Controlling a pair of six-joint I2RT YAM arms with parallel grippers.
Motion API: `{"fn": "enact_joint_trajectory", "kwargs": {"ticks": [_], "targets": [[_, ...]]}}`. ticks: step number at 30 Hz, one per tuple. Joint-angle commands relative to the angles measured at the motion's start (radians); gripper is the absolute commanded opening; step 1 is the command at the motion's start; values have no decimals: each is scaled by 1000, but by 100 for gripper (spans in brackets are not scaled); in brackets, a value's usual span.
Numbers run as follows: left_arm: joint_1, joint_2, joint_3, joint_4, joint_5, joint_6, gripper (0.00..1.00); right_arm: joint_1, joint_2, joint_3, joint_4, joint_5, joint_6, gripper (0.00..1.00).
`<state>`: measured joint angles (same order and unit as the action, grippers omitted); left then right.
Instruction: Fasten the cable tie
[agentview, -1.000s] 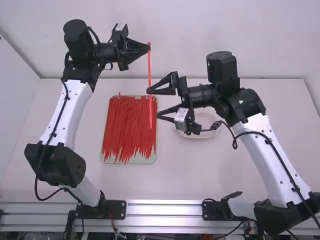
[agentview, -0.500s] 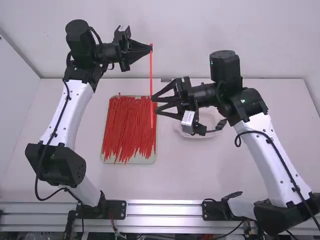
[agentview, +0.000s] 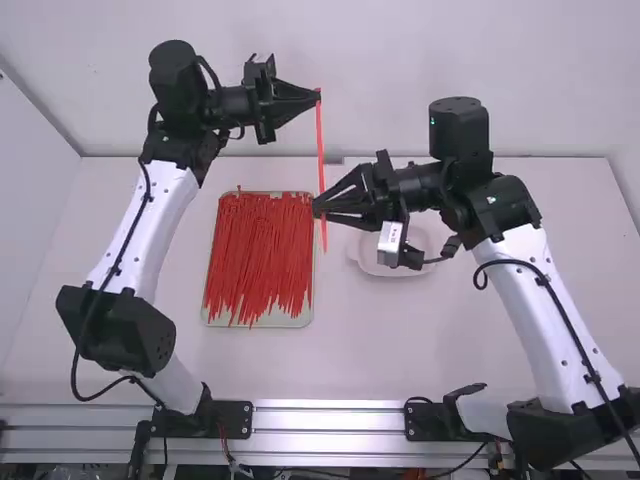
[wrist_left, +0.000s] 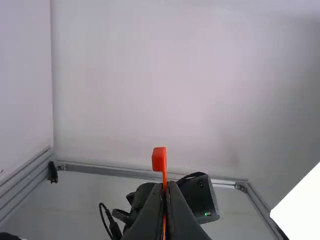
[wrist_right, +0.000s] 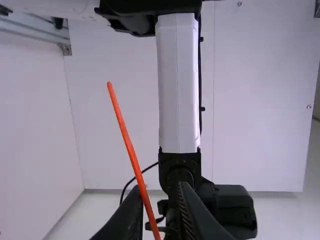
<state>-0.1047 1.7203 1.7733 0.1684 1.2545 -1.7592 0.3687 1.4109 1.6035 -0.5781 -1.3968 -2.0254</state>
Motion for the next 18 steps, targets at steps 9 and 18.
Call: {"fn": "enact_joint_trajectory", "kwargs": {"ticks": [9, 18], "targets": [[3, -5, -1, 5, -16, 2, 2, -8, 3, 18, -2, -16, 2, 18], [-2, -5, -1, 23, -6, 1, 2, -22, 6, 18, 0, -13, 1, 18]]}}
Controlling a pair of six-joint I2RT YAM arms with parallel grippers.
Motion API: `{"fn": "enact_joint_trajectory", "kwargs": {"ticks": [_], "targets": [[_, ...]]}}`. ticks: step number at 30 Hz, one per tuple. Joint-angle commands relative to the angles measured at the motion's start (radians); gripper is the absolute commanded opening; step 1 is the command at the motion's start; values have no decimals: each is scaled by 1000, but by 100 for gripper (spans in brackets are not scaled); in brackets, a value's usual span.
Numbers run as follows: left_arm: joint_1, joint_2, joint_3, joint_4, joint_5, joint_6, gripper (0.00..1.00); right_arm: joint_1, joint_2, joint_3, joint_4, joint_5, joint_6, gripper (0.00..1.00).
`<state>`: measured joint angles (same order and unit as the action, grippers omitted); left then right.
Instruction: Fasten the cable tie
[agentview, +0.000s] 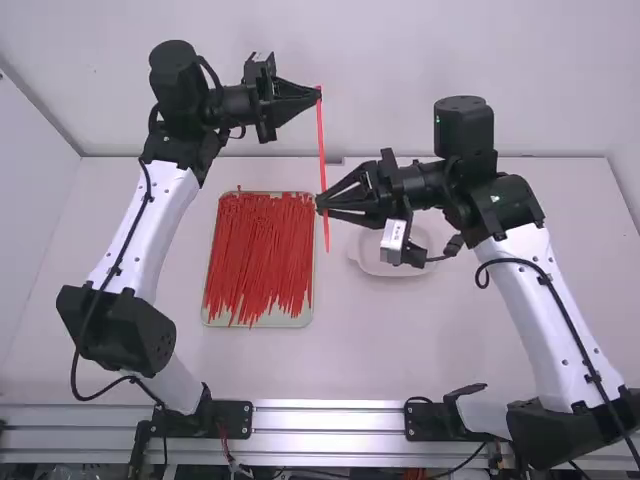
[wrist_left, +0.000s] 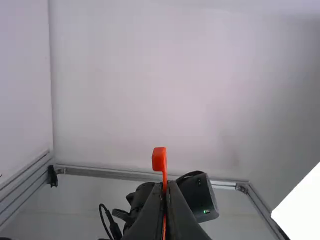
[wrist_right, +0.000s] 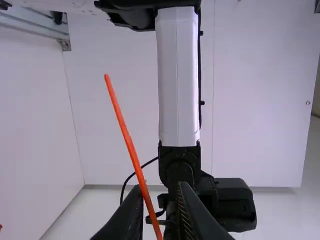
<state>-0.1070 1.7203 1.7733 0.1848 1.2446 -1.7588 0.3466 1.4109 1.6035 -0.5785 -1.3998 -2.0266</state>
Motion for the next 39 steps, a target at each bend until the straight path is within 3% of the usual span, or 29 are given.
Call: {"fn": "enact_joint_trajectory", "kwargs": {"ticks": [1, 11, 13, 14, 18, 22, 27, 32, 39], "targets": [[-4, -5, -1, 6, 3, 2, 2, 0, 10, 18, 6, -7, 3, 19], [-7, -5, -1, 7, 16, 5, 2, 0, 23, 18, 21, -13, 10, 19], [-1, -5, -1, 6, 16, 5, 2, 0, 23, 18, 21, -14, 10, 10], [2, -5, -1, 6, 16, 5, 2, 0, 23, 18, 20, -14, 15, 0], [-6, -5, -1, 6, 14, 26, 2, 0, 23, 18, 20, -18, 63, 0], [-1, -5, -1, 7, 0, 96, 2, 0, 23, 18, 28, -45, 205, 0], [1, -5, -1, 10, -53, 369, 2, 0, 23, 18, 106, -161, 559, 0], [5, -5, -1, 7, -50, 589, 2, -1, 22, 18, 147, -159, 916, 0], [8, -5, -1, -52, -50, 817, 2, -30, 22, 18, 260, -122, 1193, 0]]}}
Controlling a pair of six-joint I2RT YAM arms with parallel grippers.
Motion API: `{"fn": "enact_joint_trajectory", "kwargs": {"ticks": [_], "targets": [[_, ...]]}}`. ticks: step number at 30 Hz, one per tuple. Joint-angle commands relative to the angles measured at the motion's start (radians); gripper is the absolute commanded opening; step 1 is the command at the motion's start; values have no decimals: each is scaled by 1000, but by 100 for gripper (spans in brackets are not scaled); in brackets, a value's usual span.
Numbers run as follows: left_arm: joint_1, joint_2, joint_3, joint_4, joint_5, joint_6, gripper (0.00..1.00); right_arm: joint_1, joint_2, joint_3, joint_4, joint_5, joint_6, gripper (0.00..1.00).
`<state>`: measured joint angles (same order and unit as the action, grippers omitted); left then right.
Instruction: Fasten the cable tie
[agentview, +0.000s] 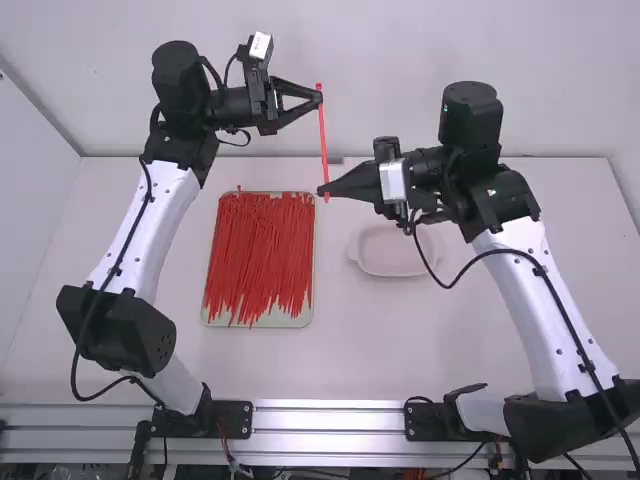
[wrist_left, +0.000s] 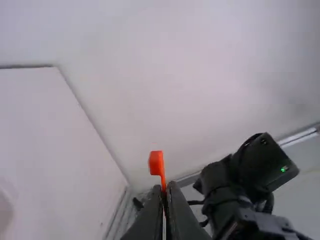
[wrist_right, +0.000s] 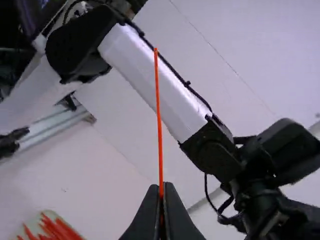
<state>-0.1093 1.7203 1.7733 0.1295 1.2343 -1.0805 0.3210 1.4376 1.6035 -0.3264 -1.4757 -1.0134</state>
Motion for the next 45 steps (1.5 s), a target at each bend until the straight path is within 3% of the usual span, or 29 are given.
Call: {"fn": "enact_joint_trajectory", "kwargs": {"ticks": [1, 5, 8, 11, 18, 21, 24, 26, 32, 35, 40, 45], "targets": [[10, -5, -1, -13, -40, 183, 2, -5, -5, 18, 14, -69, 179, 0], [10, -5, -1, -31, -39, 382, 2, 3, -5, 18, 12, -84, 153, 0], [6, -5, -1, -48, -43, 482, 2, 12, -5, 19, 100, -84, 238, 0], [2, -5, -1, -45, -43, 577, 2, 30, -5, 19, 369, -30, 575, 0], [10, -5, -1, -47, -43, 706, 2, 45, -5, 19, 606, 198, 949, 0], [10, -5, -1, -43, -42, 789, 2, 27, -5, 19, 687, 323, 1213, 0], [10, -5, -1, -46, -43, 910, 2, 11, -5, 19, 657, 375, 1420, 0], [10, -5, -1, -47, -42, 980, 2, 7, -5, 19, 591, 369, 1456, 0], [27, -5, -1, -17, -42, 1096, 2, 21, -5, 18, 281, 343, 1355, 0], [34, -5, -1, 26, -9, 1096, 2, 45, -5, 18, 203, 344, 1317, 0], [55, -5, -1, 146, 103, 1096, 2, 60, -5, 12, 164, 358, 1310, 0], [56, -5, -1, 238, 174, 1139, 2, 60, -5, -41, 241, 385, 1452, 0]]}}
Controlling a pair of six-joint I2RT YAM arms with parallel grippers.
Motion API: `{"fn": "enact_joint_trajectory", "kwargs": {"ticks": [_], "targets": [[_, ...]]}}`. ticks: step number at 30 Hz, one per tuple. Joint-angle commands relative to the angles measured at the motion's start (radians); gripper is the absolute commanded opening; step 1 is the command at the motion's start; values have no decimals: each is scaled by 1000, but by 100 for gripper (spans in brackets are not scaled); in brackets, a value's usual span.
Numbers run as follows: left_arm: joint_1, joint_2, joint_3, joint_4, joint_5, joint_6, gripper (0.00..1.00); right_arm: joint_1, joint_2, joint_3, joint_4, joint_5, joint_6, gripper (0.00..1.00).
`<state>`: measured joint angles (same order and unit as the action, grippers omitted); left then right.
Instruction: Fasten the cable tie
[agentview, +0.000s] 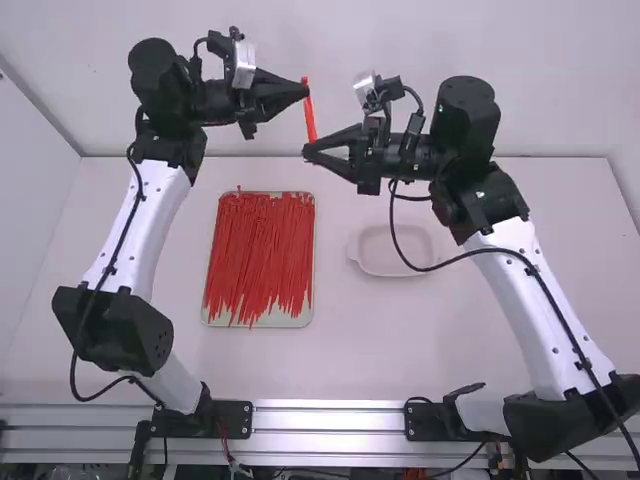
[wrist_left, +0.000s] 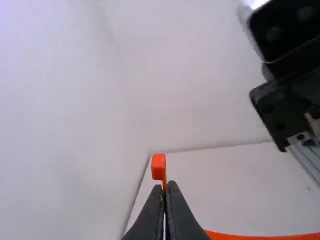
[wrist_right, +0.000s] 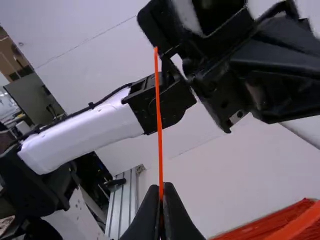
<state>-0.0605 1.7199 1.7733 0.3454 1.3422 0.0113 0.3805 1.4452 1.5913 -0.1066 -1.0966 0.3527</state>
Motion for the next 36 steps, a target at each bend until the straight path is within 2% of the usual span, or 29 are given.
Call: {"fn": "enact_joint_trajectory", "kwargs": {"ticks": [1, 8, 14, 20, 36], "targets": [[10, -5, -1, 29, 74, 55, 2, 0, -13, -40, 44, 5, 109, 0], [2, -5, -1, 39, 82, 144, 2, -8, -13, -180, 323, 23, 349, 0], [2, -5, -1, 55, 84, 158, 2, -34, -13, -249, 454, 21, 461, 0], [2, -5, -1, 55, 146, 227, 2, -32, -13, -257, 467, 24, 463, 0], [2, -4, -1, 61, 135, 233, 2, 0, -13, -257, 458, 21, 459, 0]]}}
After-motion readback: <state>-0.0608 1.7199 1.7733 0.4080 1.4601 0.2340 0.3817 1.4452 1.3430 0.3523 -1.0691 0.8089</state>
